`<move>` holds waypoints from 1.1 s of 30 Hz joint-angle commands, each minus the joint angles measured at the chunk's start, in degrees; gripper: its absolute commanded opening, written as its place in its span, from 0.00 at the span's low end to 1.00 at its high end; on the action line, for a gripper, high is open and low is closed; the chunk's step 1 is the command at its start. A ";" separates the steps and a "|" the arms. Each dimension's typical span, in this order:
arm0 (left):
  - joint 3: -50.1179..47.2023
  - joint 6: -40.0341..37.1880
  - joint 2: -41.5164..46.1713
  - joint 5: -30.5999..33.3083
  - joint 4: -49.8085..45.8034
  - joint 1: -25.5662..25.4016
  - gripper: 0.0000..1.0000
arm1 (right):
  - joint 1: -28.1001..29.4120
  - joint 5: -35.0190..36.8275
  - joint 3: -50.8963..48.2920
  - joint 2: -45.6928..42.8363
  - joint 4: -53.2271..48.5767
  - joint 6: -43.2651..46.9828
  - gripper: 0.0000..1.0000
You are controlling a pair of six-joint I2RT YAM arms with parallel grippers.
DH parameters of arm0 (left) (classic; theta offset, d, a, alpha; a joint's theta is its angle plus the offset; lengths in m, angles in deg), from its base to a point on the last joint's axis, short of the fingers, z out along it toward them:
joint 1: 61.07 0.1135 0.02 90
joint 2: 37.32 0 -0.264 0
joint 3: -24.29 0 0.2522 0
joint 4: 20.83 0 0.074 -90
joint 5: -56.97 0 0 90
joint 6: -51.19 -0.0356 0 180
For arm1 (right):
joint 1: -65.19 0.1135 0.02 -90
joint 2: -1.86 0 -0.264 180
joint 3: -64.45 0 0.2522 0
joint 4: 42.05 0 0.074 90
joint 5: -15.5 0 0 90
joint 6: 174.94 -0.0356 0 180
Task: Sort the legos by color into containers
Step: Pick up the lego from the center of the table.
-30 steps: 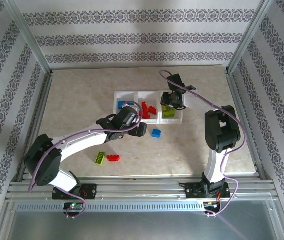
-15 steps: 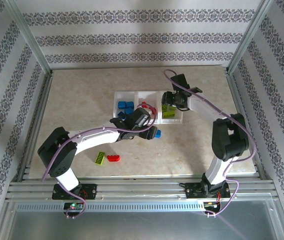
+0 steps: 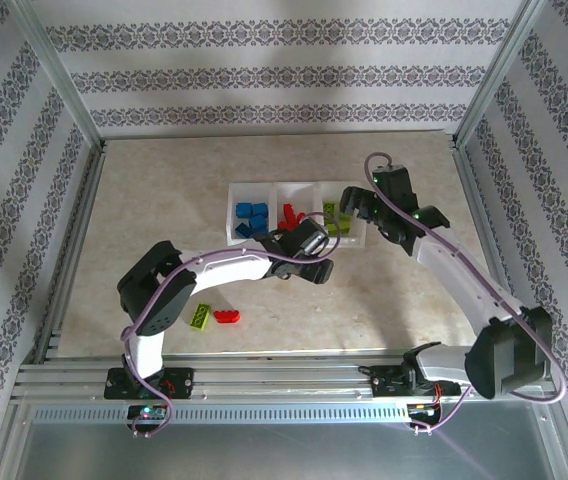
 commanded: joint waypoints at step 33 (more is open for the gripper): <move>9.14 -4.30 -9.61 8.60 -12.62 -0.42 0.35 | -0.60 3.86 -7.27 -11.54 1.37 -3.73 0.98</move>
